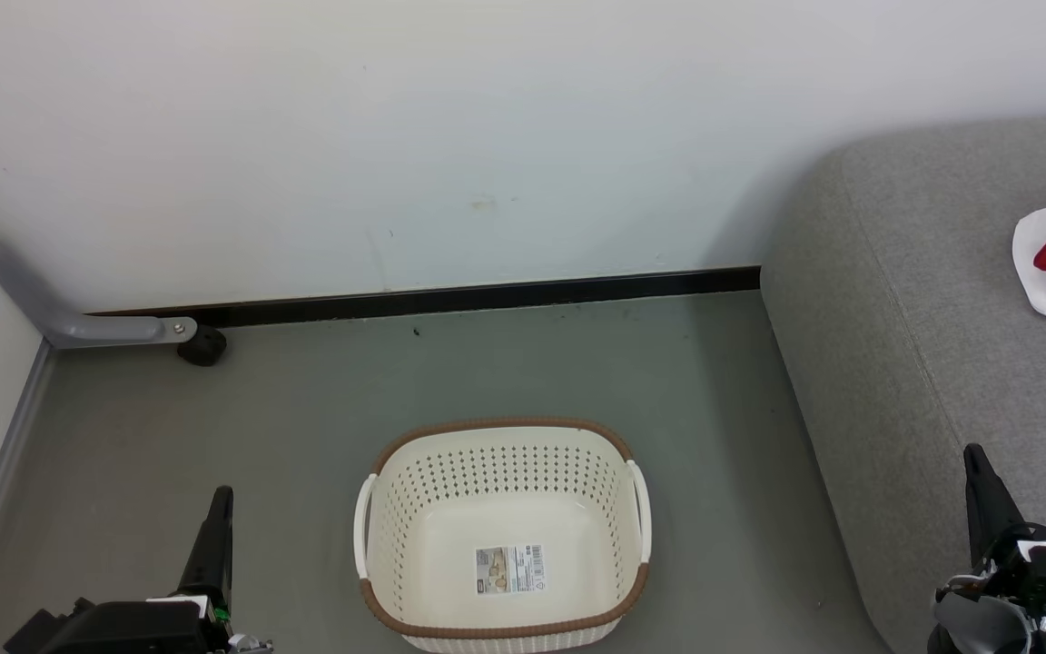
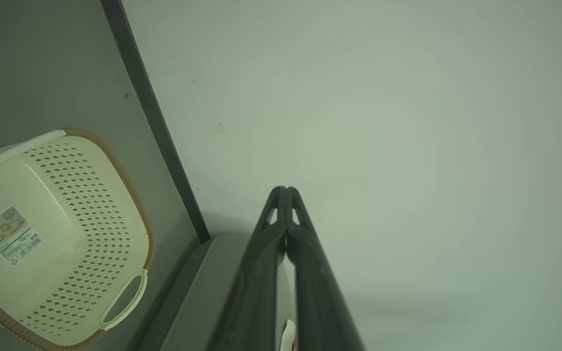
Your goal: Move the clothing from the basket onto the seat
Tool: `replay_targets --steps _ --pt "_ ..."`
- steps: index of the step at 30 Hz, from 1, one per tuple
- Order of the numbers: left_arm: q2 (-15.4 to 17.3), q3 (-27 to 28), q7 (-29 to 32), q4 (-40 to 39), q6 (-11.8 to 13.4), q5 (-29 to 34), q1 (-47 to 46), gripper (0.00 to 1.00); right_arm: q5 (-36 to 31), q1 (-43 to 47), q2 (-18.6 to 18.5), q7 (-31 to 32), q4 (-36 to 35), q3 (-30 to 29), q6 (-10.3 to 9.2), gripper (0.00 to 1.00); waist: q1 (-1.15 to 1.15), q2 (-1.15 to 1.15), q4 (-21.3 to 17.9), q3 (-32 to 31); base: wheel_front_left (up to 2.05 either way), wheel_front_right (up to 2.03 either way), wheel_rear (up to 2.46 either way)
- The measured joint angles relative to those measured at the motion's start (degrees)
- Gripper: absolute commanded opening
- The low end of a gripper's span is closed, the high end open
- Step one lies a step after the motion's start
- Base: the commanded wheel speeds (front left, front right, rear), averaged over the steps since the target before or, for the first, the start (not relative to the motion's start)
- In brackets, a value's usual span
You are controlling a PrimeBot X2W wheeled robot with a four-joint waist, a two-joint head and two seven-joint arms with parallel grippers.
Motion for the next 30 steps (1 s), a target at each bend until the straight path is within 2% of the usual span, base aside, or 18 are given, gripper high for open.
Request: replay_targets --steps 30 --pt "-0.01 0.00 0.00 -0.04 0.00 -0.01 0.00 0.00 0.08 0.01 0.00 0.00 -0.02 0.00 0.00 0.00 0.00 0.00 0.00 0.00 0.00 0.00 0.00"
